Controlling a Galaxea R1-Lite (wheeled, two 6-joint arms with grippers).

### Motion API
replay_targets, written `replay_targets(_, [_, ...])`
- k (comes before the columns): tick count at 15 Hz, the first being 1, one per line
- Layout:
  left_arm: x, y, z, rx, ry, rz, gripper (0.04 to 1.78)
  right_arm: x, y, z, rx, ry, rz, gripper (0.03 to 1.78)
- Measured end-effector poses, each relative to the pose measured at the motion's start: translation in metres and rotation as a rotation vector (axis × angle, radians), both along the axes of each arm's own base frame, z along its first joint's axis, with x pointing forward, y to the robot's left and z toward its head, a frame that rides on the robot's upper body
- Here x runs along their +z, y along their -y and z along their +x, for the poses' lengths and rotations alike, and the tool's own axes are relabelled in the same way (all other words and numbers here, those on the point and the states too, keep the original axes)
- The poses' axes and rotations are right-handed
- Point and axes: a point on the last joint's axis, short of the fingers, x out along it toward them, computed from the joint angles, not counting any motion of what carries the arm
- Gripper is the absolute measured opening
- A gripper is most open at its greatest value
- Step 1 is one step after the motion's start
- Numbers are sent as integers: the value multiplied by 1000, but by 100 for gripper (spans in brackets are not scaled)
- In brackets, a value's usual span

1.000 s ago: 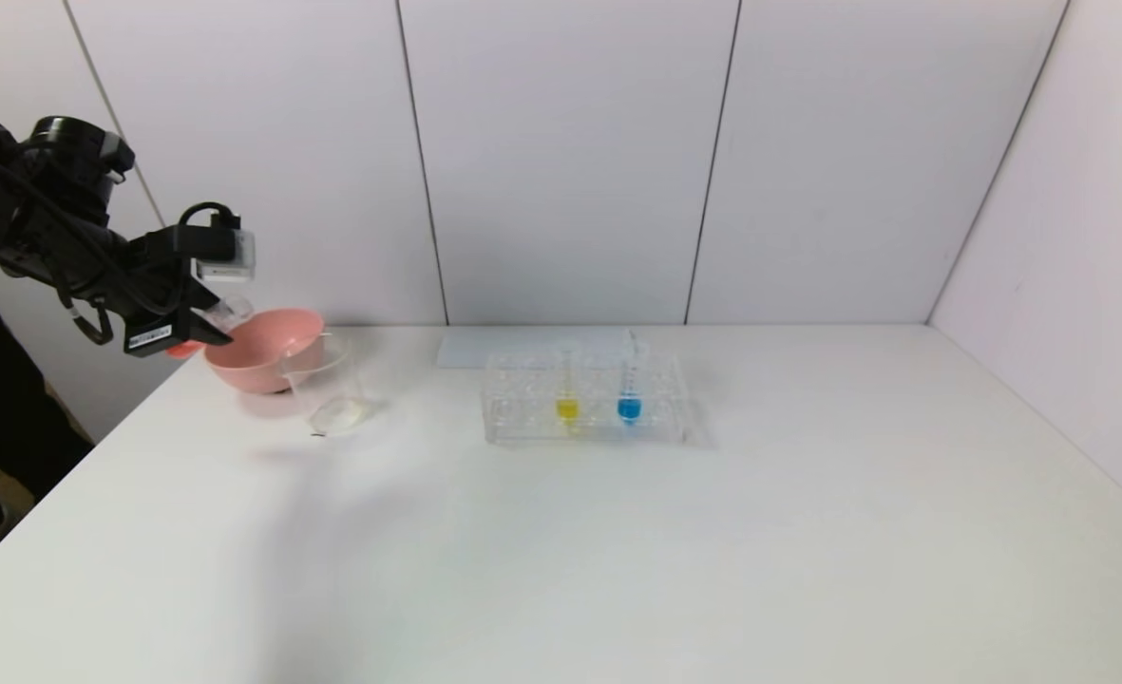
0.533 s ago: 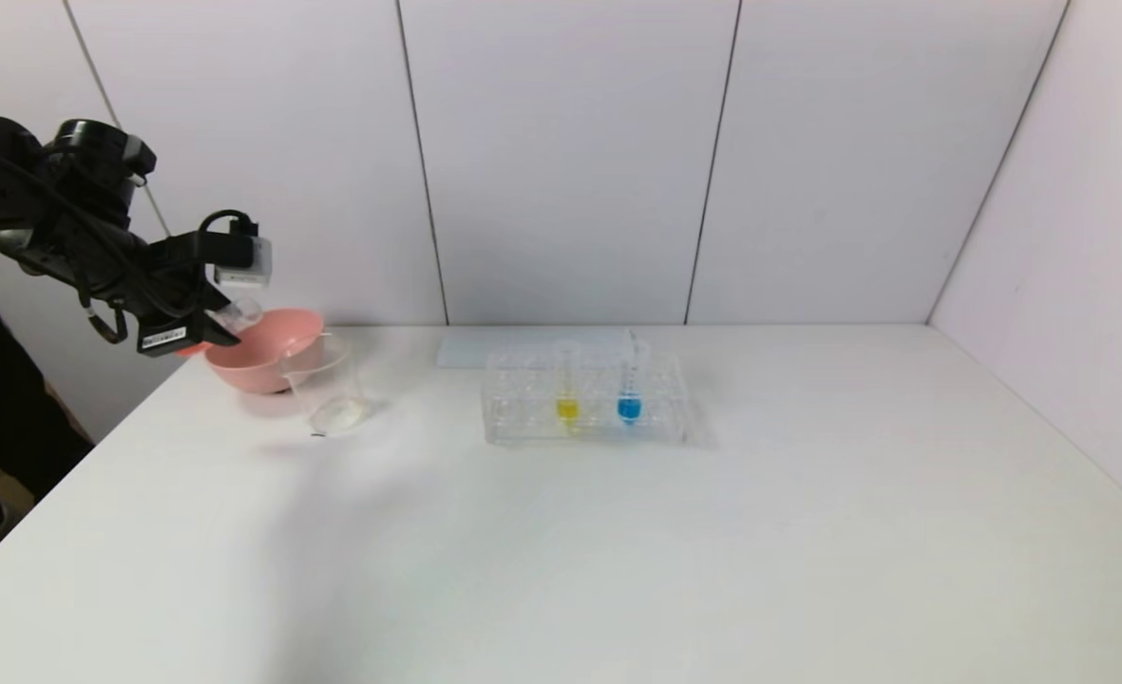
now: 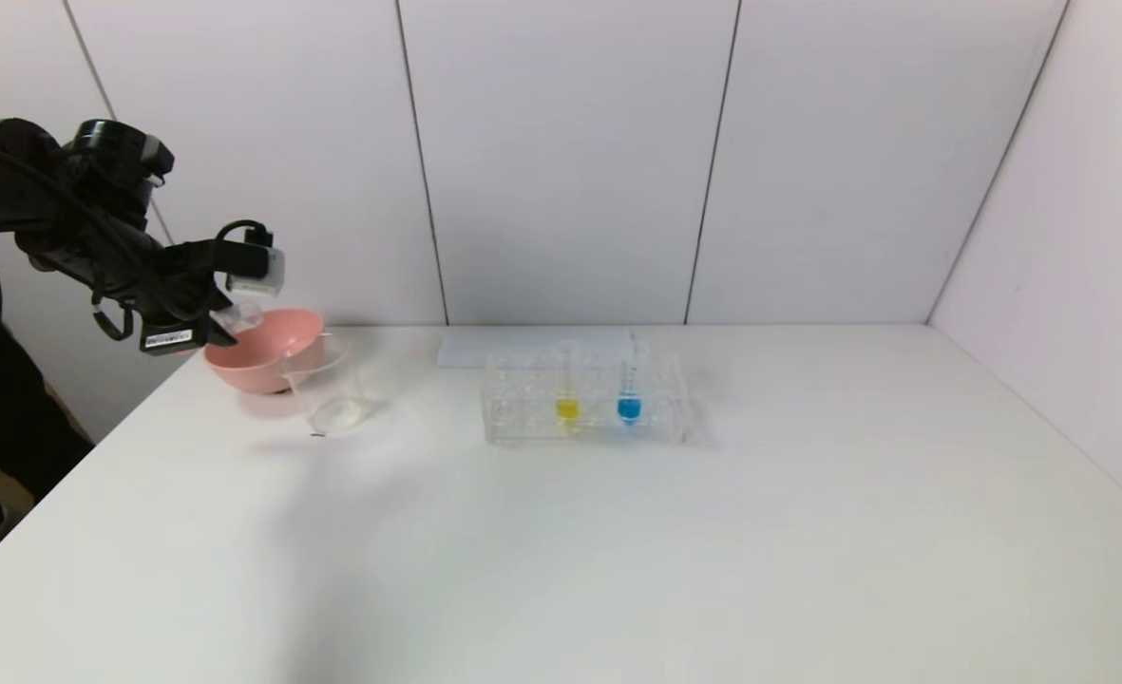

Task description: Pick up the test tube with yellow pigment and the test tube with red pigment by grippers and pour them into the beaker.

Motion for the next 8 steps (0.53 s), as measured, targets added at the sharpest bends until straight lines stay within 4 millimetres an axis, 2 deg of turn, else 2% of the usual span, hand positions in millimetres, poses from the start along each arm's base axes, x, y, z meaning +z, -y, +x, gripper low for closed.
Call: replay_targets(8, [-3,11,7,-11,7,68,45,0,0,0,0,0,0,170])
